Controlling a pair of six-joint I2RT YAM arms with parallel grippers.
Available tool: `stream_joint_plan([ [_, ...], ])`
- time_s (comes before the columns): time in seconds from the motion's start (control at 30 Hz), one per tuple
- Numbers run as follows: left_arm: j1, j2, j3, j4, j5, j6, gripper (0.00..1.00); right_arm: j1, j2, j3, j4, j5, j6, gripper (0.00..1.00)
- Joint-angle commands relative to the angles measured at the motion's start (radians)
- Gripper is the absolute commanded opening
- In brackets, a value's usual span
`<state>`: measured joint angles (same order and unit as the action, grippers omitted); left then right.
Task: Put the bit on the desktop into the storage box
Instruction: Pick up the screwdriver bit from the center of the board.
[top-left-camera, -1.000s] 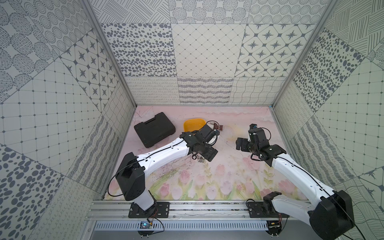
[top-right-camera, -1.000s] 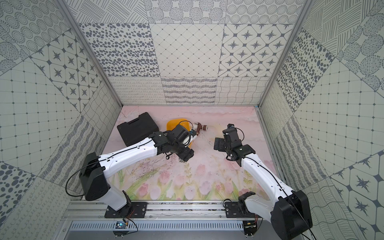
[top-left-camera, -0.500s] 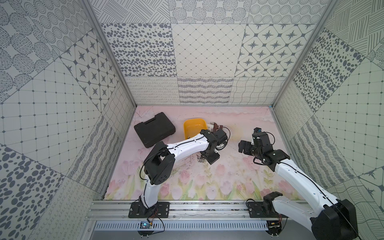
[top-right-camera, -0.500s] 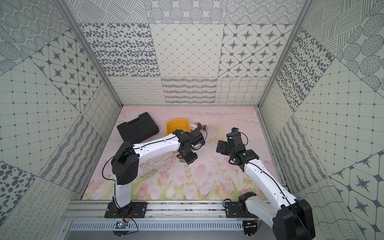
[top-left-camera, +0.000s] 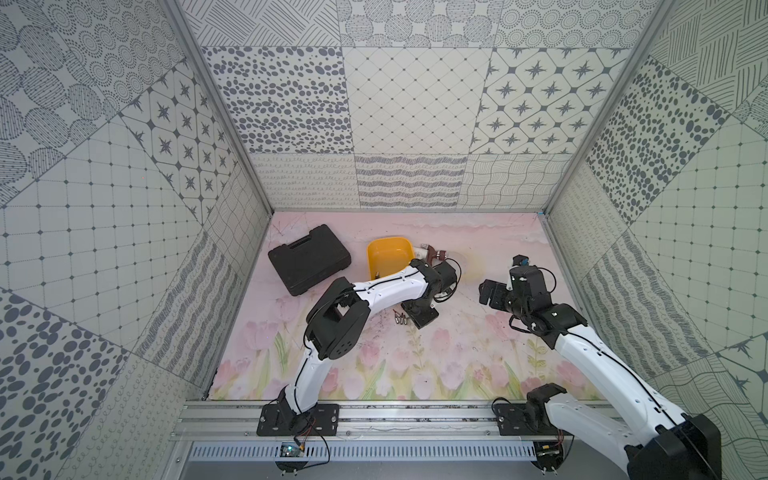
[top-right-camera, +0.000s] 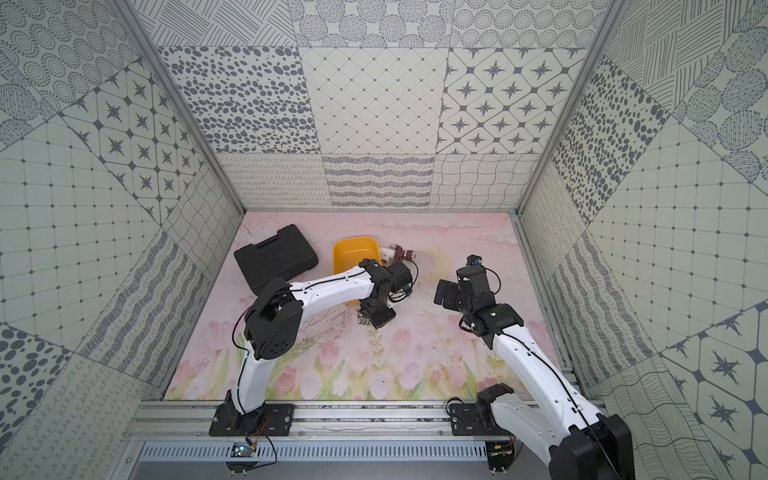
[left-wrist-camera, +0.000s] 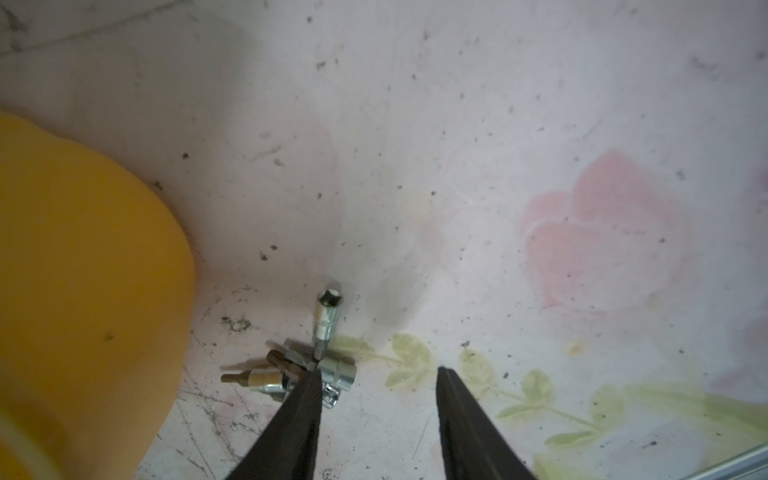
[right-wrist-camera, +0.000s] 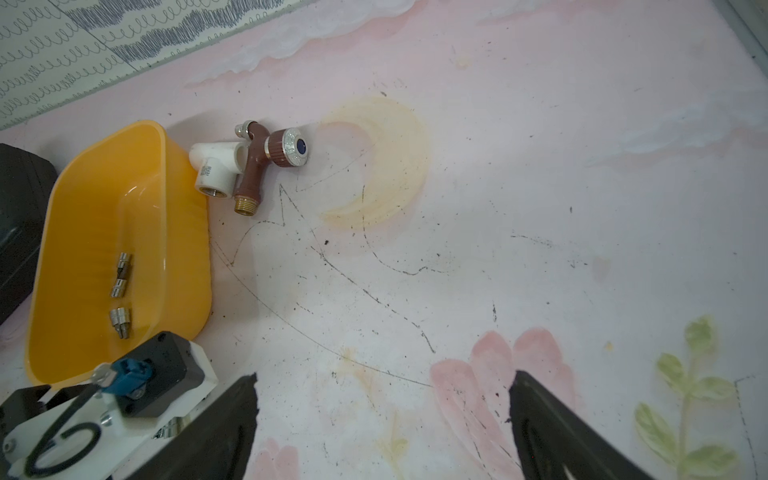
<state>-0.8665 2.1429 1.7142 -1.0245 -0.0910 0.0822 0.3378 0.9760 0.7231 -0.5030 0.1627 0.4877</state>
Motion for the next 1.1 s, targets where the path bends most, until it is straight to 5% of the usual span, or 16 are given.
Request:
stream_joint_plan([
  [0.0, 0.013, 0.021, 0.018, -0.047, 0.005, 0.047, 0.47, -0.006, -0.018, -0.011, 0.036, 0.018, 0.005, 0.97],
  [0.67, 0.044, 0.077, 0.054, -0.013, 0.000, 0.050, 0.37, -0.013, -0.012, -0.017, 0.038, 0.017, 0.000, 0.97],
  [1.07, 0.044, 0.115, 0.071, -0.017, 0.010, 0.019, 0.19, -0.015, -0.009, -0.033, 0.038, 0.018, -0.004, 0.97],
])
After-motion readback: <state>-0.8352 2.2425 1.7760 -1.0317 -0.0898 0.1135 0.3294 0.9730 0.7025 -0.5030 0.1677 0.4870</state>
